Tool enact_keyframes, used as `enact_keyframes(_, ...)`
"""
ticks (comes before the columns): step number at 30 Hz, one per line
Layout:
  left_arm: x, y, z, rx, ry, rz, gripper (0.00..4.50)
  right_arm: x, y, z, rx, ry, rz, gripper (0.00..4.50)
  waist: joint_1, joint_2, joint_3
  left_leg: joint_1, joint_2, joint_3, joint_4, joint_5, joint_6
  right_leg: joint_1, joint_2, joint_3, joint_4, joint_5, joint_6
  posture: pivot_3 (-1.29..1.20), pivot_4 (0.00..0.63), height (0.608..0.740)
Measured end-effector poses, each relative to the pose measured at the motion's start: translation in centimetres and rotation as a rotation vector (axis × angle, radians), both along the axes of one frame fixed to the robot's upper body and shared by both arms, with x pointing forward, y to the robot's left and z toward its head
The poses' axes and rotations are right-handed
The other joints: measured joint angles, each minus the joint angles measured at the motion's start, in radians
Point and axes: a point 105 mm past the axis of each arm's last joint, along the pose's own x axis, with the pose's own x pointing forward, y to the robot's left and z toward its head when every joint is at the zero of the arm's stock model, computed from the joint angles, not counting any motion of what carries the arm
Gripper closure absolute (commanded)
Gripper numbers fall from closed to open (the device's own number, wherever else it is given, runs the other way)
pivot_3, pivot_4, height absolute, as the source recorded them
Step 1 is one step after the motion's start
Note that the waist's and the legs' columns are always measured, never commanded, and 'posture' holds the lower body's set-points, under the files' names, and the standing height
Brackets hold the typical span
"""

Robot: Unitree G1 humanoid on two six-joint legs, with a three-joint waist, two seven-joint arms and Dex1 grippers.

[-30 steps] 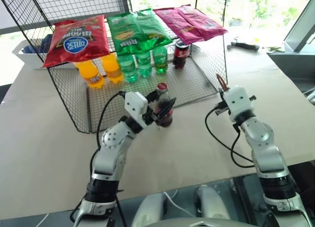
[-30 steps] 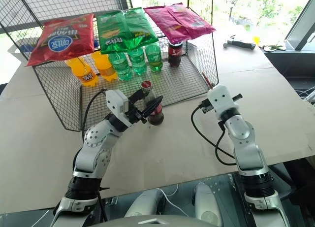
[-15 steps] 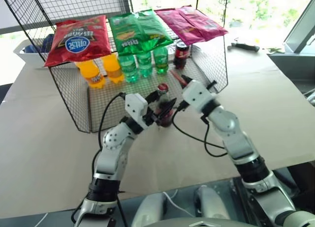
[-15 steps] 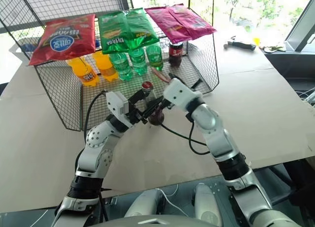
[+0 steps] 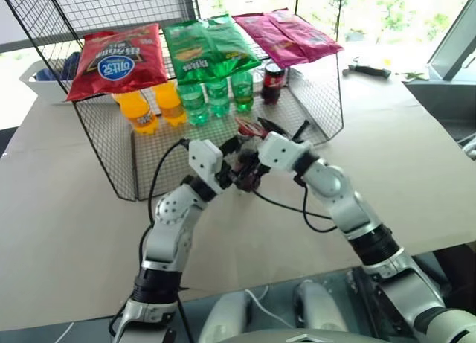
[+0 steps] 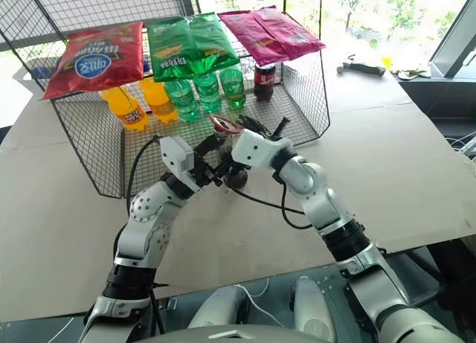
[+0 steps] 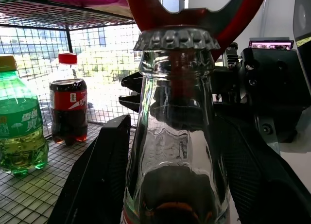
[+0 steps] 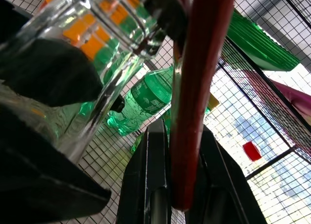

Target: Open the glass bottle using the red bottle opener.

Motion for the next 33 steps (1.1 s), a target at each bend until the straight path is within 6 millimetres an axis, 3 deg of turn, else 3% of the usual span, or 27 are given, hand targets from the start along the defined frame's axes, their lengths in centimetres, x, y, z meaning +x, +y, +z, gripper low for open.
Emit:
enact_keyframes(9,0.0,-0.1,-0.1,0.000,0.012,-0.002,2.37,0.9,-0.5,-1.7,-0.042,0.026,-0.021,4.50,0.000,0.000,-0.004,0.001,0.000,0.000,0.000,0.000,0.000,0.001,0.000,0.000,0.001,0.000,0.000,0.00,0.150,0.740)
enact_keyframes(33,0.0,-0.1,-0.3,0.005,0.032,-0.002,2.37,1.6,-0.7,-1.3,-0.205,-0.135,0.013,4.50,0.001,0.002,-0.006,0.008,0.000,0.000,-0.001,0.000,0.000,0.009,0.000,0.000,-0.001,0.000,0.000,0.00,0.150,0.740)
